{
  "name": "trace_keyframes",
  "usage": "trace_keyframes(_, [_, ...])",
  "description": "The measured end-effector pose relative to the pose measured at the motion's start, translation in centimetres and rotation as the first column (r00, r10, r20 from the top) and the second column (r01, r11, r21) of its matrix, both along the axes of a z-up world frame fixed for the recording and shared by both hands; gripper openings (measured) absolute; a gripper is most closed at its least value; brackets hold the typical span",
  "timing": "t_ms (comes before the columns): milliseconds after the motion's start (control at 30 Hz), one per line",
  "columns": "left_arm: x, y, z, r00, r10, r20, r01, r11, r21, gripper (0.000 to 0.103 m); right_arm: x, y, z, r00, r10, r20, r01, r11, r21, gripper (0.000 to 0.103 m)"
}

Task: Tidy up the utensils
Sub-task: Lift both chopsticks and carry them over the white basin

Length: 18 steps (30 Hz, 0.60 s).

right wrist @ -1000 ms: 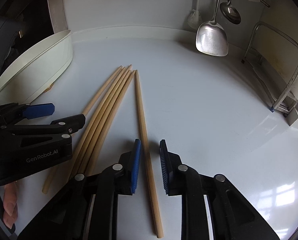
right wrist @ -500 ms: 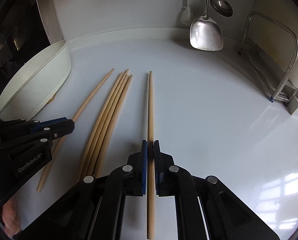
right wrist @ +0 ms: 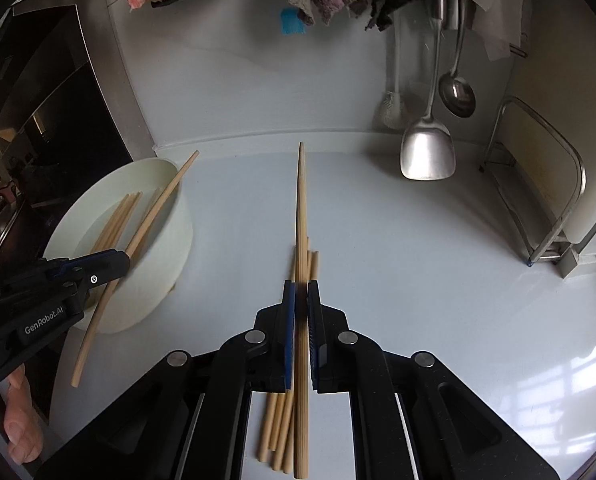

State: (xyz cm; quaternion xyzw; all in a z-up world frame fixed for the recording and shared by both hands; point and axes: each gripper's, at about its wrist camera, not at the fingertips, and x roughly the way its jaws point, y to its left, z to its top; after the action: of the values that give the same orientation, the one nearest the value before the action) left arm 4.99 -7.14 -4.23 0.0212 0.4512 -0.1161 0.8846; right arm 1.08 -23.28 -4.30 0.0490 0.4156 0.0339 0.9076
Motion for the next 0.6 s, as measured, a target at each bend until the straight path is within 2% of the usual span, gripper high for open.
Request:
trace_keyframes(267, [3.2, 10.5, 1.6, 0.994, 0.11, -0.01, -0.109, 0.994, 0.03, 0.007, 4.2, 9.8, 1.8, 0.994, 0.109, -0.008, -0.108, 0.993, 0.056, 0.006])
trace_keyframes(433, [5.5, 14.9, 0.1, 0.99, 0.13, -0.059, -0.127, 0.991, 0.049, 0.007, 7.6, 15.9, 0.8, 0.985, 0.167, -0.046, -0.163, 0.983, 0.087, 0.006])
trace_keyframes(600, [7.7, 16.7, -2.0, 0.988, 0.112, -0.111, -0.106, 0.993, 0.059, 0.007, 10.0, 20.0, -0.9, 0.978, 0.177, -0.112, -0.17, 0.983, 0.067, 0.006])
